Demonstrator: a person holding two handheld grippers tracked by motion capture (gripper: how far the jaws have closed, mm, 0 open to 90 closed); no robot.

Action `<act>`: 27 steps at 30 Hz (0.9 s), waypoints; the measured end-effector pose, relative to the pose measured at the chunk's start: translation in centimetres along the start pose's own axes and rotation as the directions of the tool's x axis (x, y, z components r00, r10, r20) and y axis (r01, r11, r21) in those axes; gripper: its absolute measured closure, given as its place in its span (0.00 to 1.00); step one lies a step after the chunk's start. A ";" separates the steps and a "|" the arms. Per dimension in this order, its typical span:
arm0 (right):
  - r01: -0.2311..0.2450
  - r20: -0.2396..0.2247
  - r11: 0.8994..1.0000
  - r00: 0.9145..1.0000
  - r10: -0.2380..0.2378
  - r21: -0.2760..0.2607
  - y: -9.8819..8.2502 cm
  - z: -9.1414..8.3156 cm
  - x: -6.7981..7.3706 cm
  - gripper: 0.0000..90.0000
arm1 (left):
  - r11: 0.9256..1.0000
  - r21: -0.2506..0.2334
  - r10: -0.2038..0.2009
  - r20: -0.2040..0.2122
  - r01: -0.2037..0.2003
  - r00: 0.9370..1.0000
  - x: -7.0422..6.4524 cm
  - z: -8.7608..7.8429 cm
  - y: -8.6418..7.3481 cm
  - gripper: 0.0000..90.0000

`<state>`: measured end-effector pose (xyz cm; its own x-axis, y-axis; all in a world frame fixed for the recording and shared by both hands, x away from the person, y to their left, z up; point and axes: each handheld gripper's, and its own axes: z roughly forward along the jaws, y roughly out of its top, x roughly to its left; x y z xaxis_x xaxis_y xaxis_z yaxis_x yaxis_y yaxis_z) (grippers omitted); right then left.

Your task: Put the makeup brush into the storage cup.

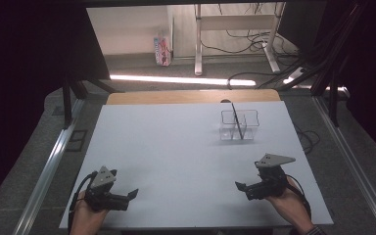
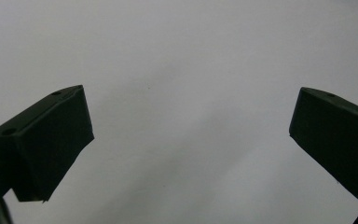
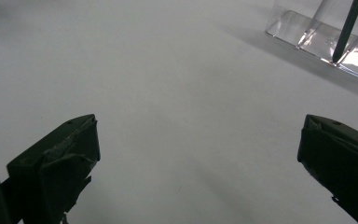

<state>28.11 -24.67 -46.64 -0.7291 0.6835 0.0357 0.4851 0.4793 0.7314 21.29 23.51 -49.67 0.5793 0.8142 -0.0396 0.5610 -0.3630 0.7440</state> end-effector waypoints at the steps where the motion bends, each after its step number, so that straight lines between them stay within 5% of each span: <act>1: -0.002 0.001 1.000 1.000 0.002 0.002 -0.1 0.0 0.0 0.00 | 1.000 0.000 0.000 0.000 0.000 1.000 0.0 0.0 0.0 0.00; 27: -0.003 0.032 0.999 0.999 0.002 0.040 -2.7 -1.5 0.3 0.00 | 1.000 0.006 0.005 0.003 -0.005 1.000 -0.1 0.1 0.0 0.00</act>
<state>25.86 -26.55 -47.60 -0.7126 0.7014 0.0154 0.5064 0.4990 0.7033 21.32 23.40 -49.76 0.5840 0.8109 -0.0379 0.5613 -0.3697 0.7405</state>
